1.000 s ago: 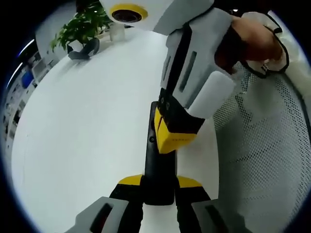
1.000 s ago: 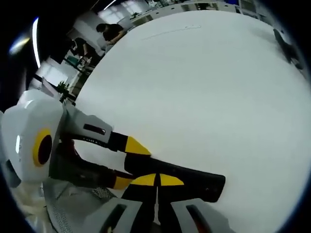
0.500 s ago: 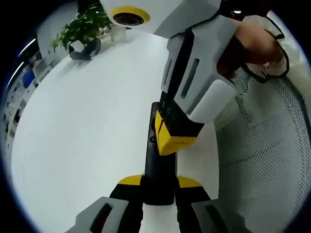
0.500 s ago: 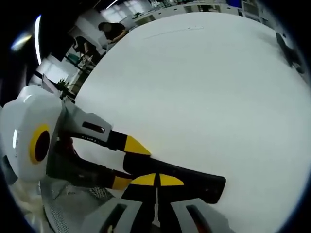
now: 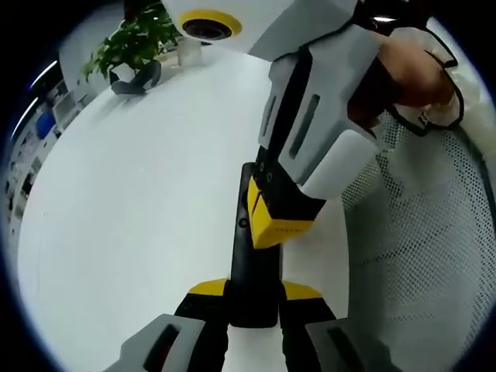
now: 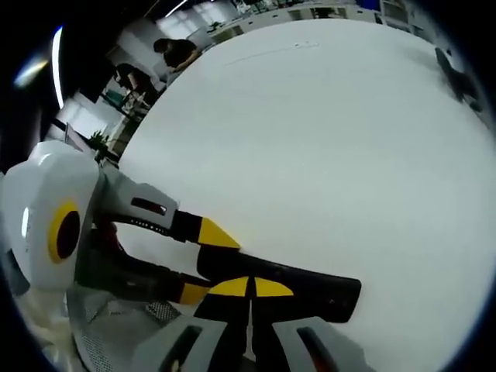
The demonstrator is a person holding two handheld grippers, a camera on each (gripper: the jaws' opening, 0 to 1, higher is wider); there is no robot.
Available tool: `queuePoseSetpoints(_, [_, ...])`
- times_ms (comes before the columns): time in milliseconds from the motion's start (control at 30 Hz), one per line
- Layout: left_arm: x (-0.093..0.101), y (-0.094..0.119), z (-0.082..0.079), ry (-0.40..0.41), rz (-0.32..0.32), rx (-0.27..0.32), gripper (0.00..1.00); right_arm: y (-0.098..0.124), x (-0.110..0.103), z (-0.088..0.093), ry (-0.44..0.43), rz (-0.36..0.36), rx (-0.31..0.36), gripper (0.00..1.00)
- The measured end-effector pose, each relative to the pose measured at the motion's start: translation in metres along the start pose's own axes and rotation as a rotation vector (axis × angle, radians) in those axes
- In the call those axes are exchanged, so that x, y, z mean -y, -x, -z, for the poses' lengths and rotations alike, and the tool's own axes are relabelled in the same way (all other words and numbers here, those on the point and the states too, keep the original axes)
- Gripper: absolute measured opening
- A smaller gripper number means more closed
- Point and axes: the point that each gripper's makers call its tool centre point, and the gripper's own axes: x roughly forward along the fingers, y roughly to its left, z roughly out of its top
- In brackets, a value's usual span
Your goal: Press the specified remote control buttons in sequence, fully releasing each button before pressing the next.
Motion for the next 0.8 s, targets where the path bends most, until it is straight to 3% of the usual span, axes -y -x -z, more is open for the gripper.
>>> queuePoseSetpoints(567, [0.000, 0.000, -0.001, 0.012, -0.001, 0.023, 0.23, -0.007, -0.014, 0.001, 0.008, -0.055, -0.012, 0.00])
queuePoseSetpoints(800, [0.000, 0.000, -0.001, 0.009, 0.001, 0.029, 0.23, -0.004, -0.012, -0.001, 0.076, -0.014, -0.010, 0.00])
